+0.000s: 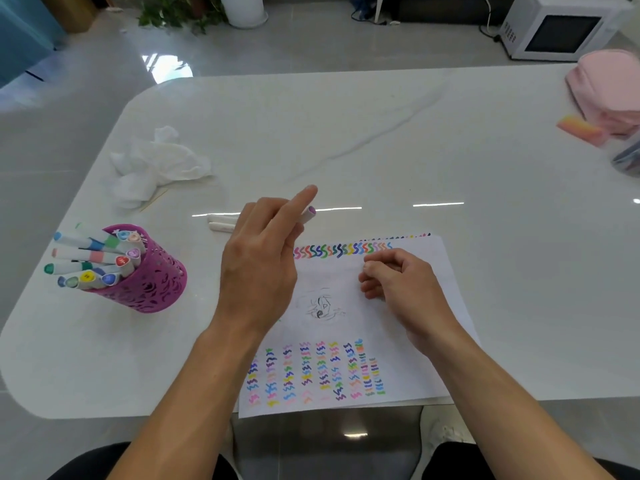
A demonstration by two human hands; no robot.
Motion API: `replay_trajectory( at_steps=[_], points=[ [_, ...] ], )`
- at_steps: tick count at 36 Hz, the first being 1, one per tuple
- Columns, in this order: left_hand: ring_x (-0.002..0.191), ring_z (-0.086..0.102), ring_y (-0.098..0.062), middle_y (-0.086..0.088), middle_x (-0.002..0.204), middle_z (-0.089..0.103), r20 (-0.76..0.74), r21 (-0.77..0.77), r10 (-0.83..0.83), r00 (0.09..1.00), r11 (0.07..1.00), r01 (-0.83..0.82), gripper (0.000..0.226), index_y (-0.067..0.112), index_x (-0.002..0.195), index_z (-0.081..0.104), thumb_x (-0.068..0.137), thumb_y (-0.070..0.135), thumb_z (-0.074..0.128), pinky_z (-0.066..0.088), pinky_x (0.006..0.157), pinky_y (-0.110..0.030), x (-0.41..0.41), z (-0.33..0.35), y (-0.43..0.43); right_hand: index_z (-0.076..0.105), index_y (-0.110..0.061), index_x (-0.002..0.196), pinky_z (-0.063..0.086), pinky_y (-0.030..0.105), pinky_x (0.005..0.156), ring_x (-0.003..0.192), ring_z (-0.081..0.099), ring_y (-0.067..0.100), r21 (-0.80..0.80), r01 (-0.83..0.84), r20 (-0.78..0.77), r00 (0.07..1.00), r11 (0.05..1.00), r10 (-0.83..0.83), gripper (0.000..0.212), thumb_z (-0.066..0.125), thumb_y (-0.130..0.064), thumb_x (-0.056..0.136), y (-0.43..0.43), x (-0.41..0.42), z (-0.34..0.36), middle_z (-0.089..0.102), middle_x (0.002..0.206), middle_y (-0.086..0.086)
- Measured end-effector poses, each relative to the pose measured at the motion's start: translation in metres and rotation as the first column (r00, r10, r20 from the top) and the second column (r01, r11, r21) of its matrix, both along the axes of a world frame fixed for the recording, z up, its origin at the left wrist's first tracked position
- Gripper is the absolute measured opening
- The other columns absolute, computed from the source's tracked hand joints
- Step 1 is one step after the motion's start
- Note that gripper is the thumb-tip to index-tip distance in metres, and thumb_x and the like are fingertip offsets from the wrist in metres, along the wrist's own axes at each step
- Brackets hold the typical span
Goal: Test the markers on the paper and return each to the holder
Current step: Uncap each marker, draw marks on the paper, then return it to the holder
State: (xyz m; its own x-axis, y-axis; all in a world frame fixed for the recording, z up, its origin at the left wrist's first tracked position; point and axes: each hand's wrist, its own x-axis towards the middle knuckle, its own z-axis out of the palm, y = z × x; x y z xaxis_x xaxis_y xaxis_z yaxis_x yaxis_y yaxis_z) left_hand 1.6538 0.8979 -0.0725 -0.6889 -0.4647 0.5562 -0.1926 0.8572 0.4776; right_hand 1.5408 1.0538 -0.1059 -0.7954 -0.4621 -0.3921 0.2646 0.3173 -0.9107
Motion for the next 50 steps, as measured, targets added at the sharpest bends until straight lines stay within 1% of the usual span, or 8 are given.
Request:
replay_trajectory(
  at_steps=[5, 9, 16, 20, 24, 31, 41, 50],
  points=[
    [0.090, 0.061, -0.012, 0.006, 0.104, 0.062, -0.074, 0.155, -0.067, 0.995, 0.985, 0.077, 0.032, 0.022, 0.131, 0.065, 0.102, 0.012, 0.057, 0.050, 0.076, -0.028, 0.000, 0.005, 0.010, 0.073, -0.014, 0.100, 0.059, 0.024, 0.070, 0.072, 0.071, 0.012, -0.078, -0.005, 0.001, 1.000, 0.997, 0.005, 0.008, 0.068, -0.011, 0.095, -0.001, 0.002, 0.007, 0.077, 0.083, 0.003],
    [0.093, 0.066, -0.009, 0.013, 0.103, 0.065, -0.113, 0.334, -0.075, 0.991, 0.936, 0.109, 0.028, 0.028, 0.124, 0.066, 0.099, 0.018, 0.061, 0.054, 0.077, -0.022, 0.000, 0.010, 0.024, 0.075, -0.029, 0.108, 0.058, 0.018, 0.082, 0.094, 0.072, 0.002, -0.093, -0.183, -0.161, 0.973, 0.979, 0.166, 0.014, 0.073, -0.027, 0.095, 0.001, 0.003, 0.013, 0.078, 0.100, -0.011],
    [0.084, 0.073, -0.006, 0.011, 0.089, 0.073, -0.141, 0.688, -0.047, 0.989, 0.714, 0.132, 0.017, 0.017, 0.109, 0.066, 0.093, 0.012, 0.070, 0.055, 0.071, -0.015, -0.002, 0.009, 0.040, 0.070, -0.032, 0.117, 0.055, 0.016, 0.079, 0.093, 0.073, 0.001, -0.009, -0.376, -0.381, 0.858, 0.926, 0.345, 0.022, 0.068, -0.043, 0.098, 0.005, 0.007, 0.020, 0.078, 0.094, -0.013],
    [0.074, 0.073, -0.011, 0.007, 0.082, 0.073, -0.034, 0.705, -0.102, 0.994, 0.703, 0.096, 0.010, 0.021, 0.098, 0.064, 0.092, 0.015, 0.069, 0.061, 0.069, -0.030, 0.000, 0.005, 0.036, 0.070, -0.031, 0.109, 0.053, 0.028, 0.070, 0.077, 0.067, 0.008, 0.192, -0.417, -0.537, 0.713, 0.889, 0.450, 0.016, 0.062, -0.043, 0.101, 0.011, 0.000, 0.018, 0.073, 0.084, -0.012],
    [0.066, 0.068, -0.013, 0.006, 0.070, 0.069, 0.244, 0.581, -0.204, 0.948, 0.814, 0.025, 0.007, 0.030, 0.086, 0.063, 0.093, 0.029, 0.063, 0.057, 0.068, -0.042, 0.005, -0.004, 0.027, 0.070, -0.027, 0.104, 0.050, 0.030, 0.068, 0.075, 0.059, 0.008, 0.347, -0.436, -0.609, 0.569, 0.831, 0.553, 0.013, 0.066, -0.039, 0.100, 0.017, -0.004, 0.012, 0.066, 0.088, -0.013],
    [0.086, 0.057, 0.003, 0.021, 0.084, 0.062, 0.480, 0.437, -0.331, 0.813, 0.893, 0.105, 0.021, 0.033, 0.109, 0.069, 0.103, 0.035, 0.049, 0.042, 0.075, -0.018, 0.008, -0.009, 0.027, 0.069, -0.028, 0.100, 0.050, 0.030, 0.065, 0.072, 0.060, 0.010, 0.528, -0.404, -0.604, 0.439, 0.747, 0.665, 0.031, 0.055, -0.055, 0.100, 0.021, -0.004, 0.007, 0.067, 0.086, -0.011],
    [0.068, 0.064, -0.002, 0.011, 0.071, 0.069, 0.386, 0.605, -0.303, 0.871, 0.796, 0.009, 0.018, 0.031, 0.094, 0.076, 0.099, 0.025, 0.060, 0.053, 0.069, -0.022, 0.006, -0.009, 0.031, 0.047, -0.027, 0.078, 0.031, 0.028, 0.049, 0.050, 0.044, 0.015, 0.598, -0.314, -0.648, 0.351, 0.737, 0.676, 0.042, 0.039, -0.062, 0.100, 0.025, -0.002, 0.004, 0.042, 0.053, -0.008],
    [0.065, 0.066, -0.001, 0.007, 0.072, 0.073, 0.338, 0.750, -0.311, 0.888, 0.660, -0.054, 0.016, 0.020, 0.100, 0.078, 0.098, 0.021, 0.062, 0.050, 0.063, -0.013, 0.004, -0.014, 0.035, 0.033, -0.026, 0.068, 0.022, 0.027, 0.046, 0.042, 0.036, 0.010, 0.632, -0.302, -0.630, 0.337, 0.714, 0.700, 0.054, 0.023, -0.072, 0.095, 0.029, -0.001, 0.002, 0.035, 0.047, -0.007]
  ],
)
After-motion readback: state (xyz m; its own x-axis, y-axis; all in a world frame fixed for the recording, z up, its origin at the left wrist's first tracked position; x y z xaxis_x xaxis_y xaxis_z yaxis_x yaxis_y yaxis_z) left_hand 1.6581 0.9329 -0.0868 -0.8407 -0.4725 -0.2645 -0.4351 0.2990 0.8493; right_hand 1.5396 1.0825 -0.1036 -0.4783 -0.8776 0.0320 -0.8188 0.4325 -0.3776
